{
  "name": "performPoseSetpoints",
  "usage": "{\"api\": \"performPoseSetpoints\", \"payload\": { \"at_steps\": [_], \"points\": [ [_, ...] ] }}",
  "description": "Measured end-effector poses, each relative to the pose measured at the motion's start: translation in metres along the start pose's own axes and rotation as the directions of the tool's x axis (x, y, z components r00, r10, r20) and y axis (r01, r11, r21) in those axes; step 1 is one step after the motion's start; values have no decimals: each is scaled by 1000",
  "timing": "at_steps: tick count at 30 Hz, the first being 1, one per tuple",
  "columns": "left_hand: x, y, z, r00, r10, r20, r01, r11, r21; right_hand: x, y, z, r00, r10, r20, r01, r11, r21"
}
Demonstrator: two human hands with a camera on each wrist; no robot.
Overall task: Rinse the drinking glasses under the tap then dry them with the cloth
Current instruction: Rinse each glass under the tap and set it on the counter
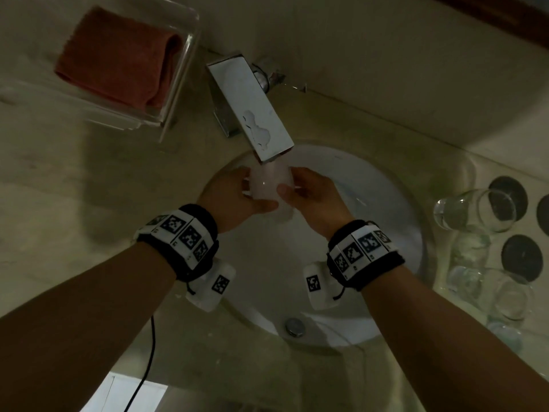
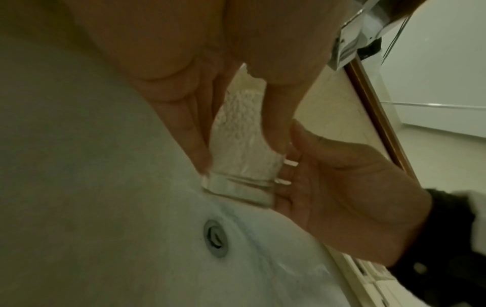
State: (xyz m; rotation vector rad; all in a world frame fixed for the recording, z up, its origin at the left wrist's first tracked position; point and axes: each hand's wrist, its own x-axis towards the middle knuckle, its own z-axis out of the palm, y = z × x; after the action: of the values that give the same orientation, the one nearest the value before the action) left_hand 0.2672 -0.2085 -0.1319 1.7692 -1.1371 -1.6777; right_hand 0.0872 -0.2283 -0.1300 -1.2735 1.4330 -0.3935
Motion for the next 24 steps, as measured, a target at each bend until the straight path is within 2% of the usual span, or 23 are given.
{"api": "performPoseSetpoints", "payload": {
  "at_steps": [3,6,11,14,18,24],
  "points": [
    [0,-2,6,986,-123,113,130,990,-58,1,0,2,992,124,22,-121,989,-88],
    [-2,1,13,979,-181,94,188,980,-65,2,-1,4,976,220,8,-218,971,-99],
    [-5,12,20,952,-299,63,305,931,-198,8,-6,11,954,298,-36,-300,950,-82],
    [-6,17,19,957,-283,57,288,925,-246,10,-7,14,960,273,-60,-277,958,-72],
    [-7,20,17,974,-225,39,226,926,-303,11,-5,18,965,253,-69,-250,967,56],
    [-11,21,12,989,-143,-30,128,946,-297,4,-8,19,992,123,-43,-109,965,240]
  ]
}}
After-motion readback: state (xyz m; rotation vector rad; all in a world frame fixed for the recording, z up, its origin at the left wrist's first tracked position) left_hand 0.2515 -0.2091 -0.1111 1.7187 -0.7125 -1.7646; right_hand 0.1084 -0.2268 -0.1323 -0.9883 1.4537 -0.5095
